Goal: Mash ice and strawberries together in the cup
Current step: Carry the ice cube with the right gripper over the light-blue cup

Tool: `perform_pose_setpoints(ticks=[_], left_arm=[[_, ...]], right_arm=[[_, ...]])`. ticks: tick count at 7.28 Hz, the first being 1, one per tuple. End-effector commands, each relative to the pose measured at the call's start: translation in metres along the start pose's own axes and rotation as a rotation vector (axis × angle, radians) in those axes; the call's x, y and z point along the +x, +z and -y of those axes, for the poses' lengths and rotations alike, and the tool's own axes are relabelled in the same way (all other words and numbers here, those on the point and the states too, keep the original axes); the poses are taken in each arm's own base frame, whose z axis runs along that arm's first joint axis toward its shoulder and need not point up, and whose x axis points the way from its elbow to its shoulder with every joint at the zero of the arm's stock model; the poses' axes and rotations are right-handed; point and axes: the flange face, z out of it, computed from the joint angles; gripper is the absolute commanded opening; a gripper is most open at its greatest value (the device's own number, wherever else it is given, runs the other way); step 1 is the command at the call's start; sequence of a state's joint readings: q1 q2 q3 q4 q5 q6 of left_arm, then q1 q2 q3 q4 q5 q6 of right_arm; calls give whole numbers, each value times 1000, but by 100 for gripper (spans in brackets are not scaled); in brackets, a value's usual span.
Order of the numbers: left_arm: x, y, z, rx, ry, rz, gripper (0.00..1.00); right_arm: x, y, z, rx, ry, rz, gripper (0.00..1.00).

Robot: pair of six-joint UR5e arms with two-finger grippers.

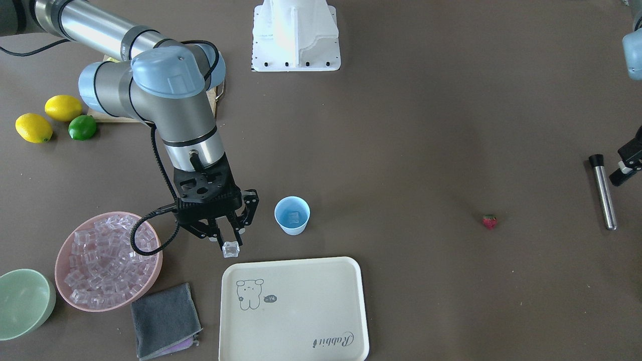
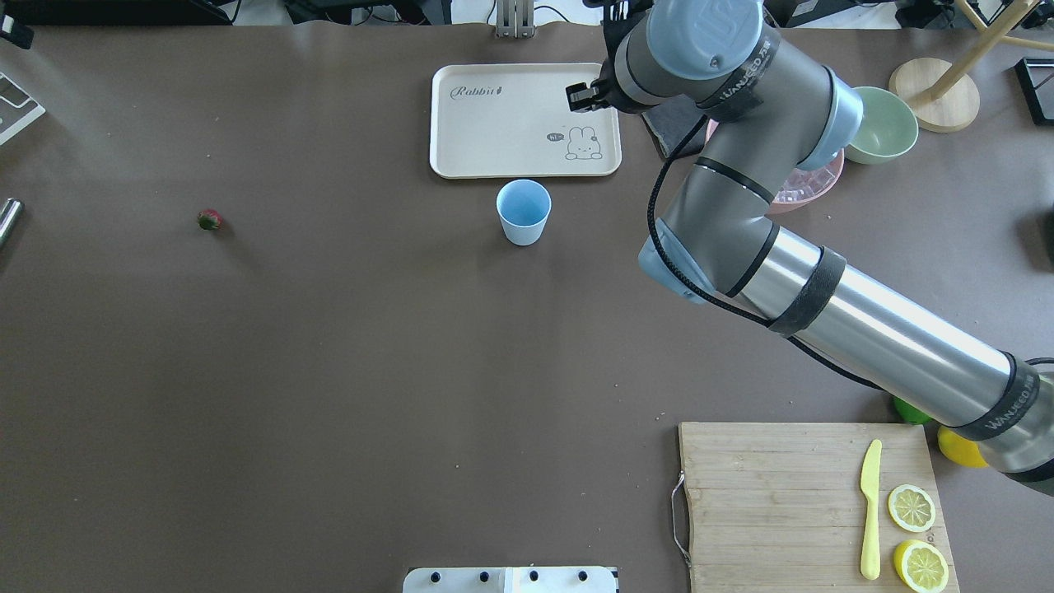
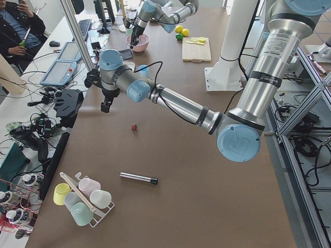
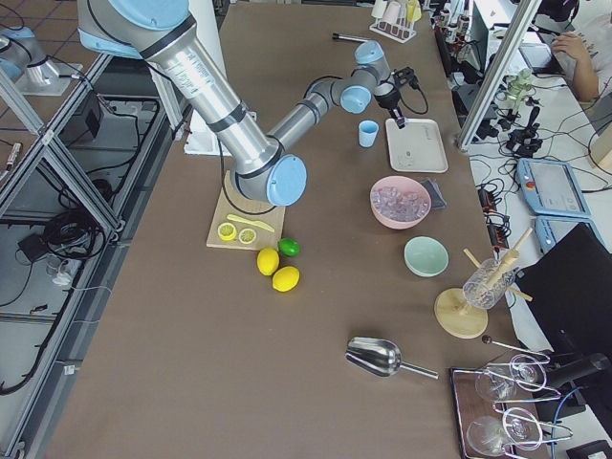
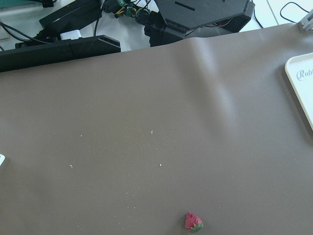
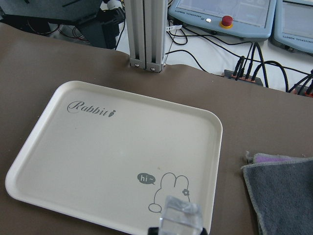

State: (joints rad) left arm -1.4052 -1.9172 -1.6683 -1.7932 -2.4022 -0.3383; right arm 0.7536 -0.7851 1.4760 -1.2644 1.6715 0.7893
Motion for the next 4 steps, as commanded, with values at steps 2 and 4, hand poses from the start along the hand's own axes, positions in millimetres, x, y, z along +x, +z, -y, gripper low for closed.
perform_pose_setpoints(ticks=[2, 4], left_arm=[[-1, 1, -1, 13, 14, -3, 98], [-7, 4, 0, 8, 5, 3, 98]], right_arm=[[-73, 25, -17, -21, -81, 3, 0], [-91, 34, -30, -29, -100, -2, 0]])
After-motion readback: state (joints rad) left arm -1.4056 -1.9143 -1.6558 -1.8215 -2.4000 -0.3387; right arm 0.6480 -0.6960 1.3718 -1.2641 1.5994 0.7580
